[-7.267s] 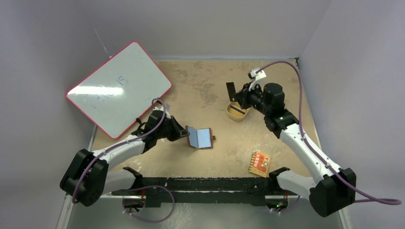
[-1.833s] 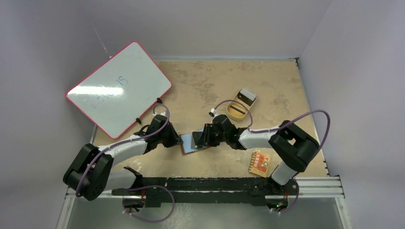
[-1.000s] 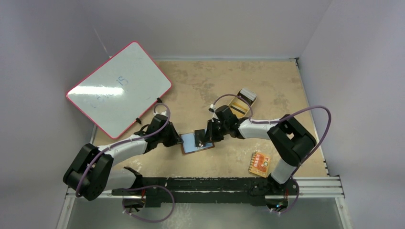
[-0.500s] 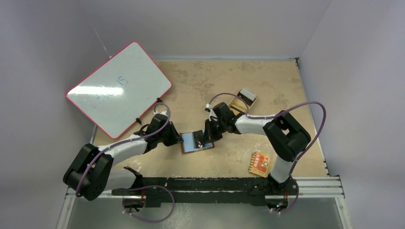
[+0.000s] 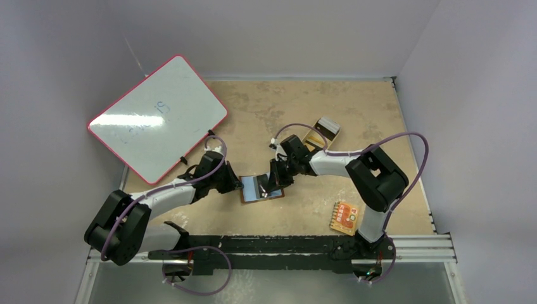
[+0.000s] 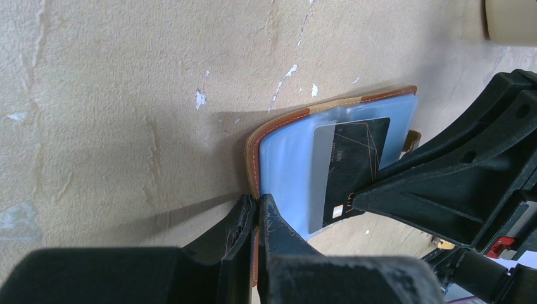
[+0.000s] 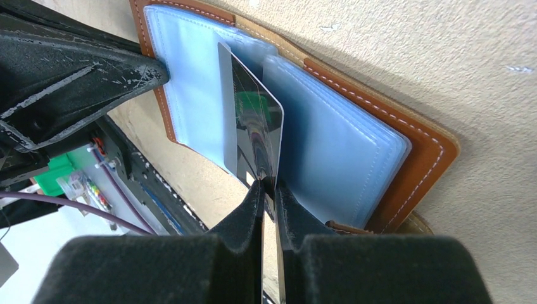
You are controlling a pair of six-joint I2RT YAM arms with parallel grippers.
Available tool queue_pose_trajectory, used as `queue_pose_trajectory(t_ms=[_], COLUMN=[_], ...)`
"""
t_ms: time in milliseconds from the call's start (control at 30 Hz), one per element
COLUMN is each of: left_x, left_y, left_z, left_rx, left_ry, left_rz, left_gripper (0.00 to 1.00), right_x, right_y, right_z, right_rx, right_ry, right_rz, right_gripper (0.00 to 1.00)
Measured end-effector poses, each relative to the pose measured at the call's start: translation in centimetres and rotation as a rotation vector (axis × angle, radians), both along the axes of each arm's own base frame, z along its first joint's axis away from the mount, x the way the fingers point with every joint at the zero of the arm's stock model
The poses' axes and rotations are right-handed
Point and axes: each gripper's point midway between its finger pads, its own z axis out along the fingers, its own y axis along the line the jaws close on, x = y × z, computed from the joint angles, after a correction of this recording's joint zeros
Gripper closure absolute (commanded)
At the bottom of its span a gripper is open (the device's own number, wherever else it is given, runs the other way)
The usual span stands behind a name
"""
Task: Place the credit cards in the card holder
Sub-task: Insert the credit card into the card holder.
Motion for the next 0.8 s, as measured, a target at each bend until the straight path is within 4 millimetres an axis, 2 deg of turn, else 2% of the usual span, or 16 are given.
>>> queue_pose_trajectory(t_ms=[367,467,567,733,800], left_x=[0.18,0.18,0.20,0.38,0.41], left_y=[-0.10,-0.11,-0.12,-0.46,-0.60], left_z=[0.06,0.07,0.08,0.41,0.53], left_rx=[-0.006,-0.007,-0.008,-0.025,-0.033], left_ry=[-0.010,-0.010,-0.011,-0.024,-0.025], left_rz=[0.001,0.001,0.001,-0.007,-0.009], left_gripper=[1.00,1.00,1.00,1.00,1.00], right_x=[-0.21,-0.20,-0.29,-0.33,-0.23], right_y=[0.64,0.94,1.00,0.62,0.61], right_z=[-0.09,-0.16,-0.05,0.32,0.55], right_rx=[0.002,0.002,-0.001,-0.036,-0.044], right_ry=[-0.003,-0.002,-0.003,-0.028,-0.042], right_rz=[0.015,0.022,0.025,0.004,-0.009], right_gripper=[0.93,0.82,0.78,0.61,0.59])
